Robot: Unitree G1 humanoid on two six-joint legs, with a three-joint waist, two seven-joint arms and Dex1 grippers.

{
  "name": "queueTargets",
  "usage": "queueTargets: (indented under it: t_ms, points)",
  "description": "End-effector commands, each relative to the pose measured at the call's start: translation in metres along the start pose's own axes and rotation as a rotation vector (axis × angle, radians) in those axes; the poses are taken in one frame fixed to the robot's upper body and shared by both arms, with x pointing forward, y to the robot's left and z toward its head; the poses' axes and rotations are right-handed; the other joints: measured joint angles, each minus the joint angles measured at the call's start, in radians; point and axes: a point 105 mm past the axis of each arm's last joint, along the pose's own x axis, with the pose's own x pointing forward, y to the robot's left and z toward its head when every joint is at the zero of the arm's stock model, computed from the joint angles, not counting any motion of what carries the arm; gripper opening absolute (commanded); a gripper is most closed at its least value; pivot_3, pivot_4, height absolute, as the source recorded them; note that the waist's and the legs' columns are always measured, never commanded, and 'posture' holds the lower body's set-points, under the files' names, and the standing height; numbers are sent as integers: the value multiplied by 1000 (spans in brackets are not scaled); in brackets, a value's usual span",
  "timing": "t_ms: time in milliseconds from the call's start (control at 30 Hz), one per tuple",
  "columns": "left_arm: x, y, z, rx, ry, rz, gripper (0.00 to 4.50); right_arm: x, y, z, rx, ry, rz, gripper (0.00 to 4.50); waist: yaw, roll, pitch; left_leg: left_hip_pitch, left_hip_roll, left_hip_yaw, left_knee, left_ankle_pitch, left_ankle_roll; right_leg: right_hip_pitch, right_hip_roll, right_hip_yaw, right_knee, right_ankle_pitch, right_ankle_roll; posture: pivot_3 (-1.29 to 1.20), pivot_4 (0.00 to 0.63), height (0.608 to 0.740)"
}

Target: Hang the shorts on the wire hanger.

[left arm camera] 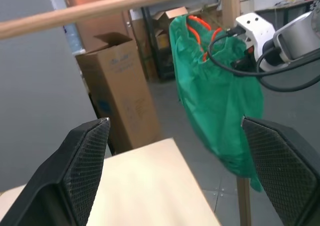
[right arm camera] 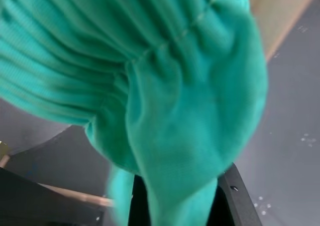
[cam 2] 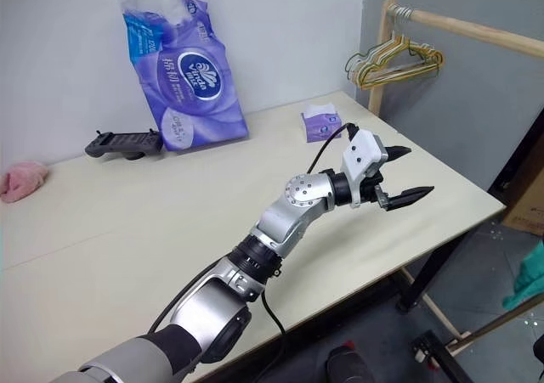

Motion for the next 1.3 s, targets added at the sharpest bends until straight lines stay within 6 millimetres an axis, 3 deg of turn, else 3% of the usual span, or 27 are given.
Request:
queueTargets:
  t_ms: [33, 67, 167, 333, 533, 700, 833, 867, 967, 1067, 1300]
  points:
    - [37, -40, 42, -35, -172, -108, 4480, -3, 4, 25, 55, -74, 40, 0, -11, 0, 0, 0, -1, 0, 0, 0, 0, 0, 0, 1, 0, 0, 1, -325, 26, 740]
    - [37, -40, 41, -33, -170, -108, 4480, -2, 5, 24, 59, -68, 43, 0, -17, 0, 0, 0, -2, -1, 0, 0, 0, 1, 0, 3, 0, -1, 3, -322, 26, 740]
    - [36, -39, 40, -29, -169, -108, 4500, 0, 10, 16, 74, -41, 64, 743, -21, 0, 0, 0, -5, -1, 0, -1, 2, 3, -1, 5, 0, -2, 8, -318, 25, 740]
    - [36, -41, 39, -29, -168, -114, 4500, -4, 15, 4, 47, -21, 69, 2409, -21, -1, 0, 0, -7, -1, 2, -2, 4, 4, -1, 8, -1, -2, 13, -324, 32, 740]
    - [34, -45, 37, -39, -167, -128, 4500, -39, 7, -21, -90, -56, -26, 4394, -17, -2, 1, 0, -7, -4, 2, -3, 4, 5, 0, 12, 0, -3, 14, -333, 45, 740]
    - [27, -43, 29, -53, -151, -130, 4500, -97, 20, -45, -178, -137, -57, 4488, -17, -1, 1, 0, -7, -3, 1, -3, 3, 4, 0, 15, 1, -3, 15, -359, 57, 740]
    - [18, -38, 22, -66, -130, -118, 4500, -143, 36, -54, -251, -202, -42, 4488, -5, -15, 3, -2, -5, -13, 1, -4, 2, 3, 3, 9, 1, -4, 15, -391, 68, 740]
    - [15, -36, 20, -66, -121, -112, 4500, -154, 46, -59, -258, -208, -6, 4488, -1, -16, 3, -2, -4, -17, 1, -4, 2, 2, 3, 6, 0, -5, 15, -394, 69, 740]
    - [-6, -19, 6, -62, -68, -49, 4500, -180, 102, -86, -322, -185, 252, 4488, 5, -9, 2, -5, -5, -20, 2, -6, -3, 0, 1, 3, 2, -7, 12, -392, 70, 740]
    - [-33, 5, -11, -48, 4, 74, 4500, -197, 147, -102, -344, -173, 449, 4488, -16, -4, 1, -3, -6, -21, 2, -10, -4, 0, -5, 3, 3, -8, 8, -335, 64, 740]
    - [-103, 44, -39, 1, 123, 403, 4500, -196, 216, -80, -345, -291, 652, 4488, 2, -7, 2, -1, -8, -23, 5, -10, -4, 1, -6, 2, 9, -8, 7, -213, 51, 740]
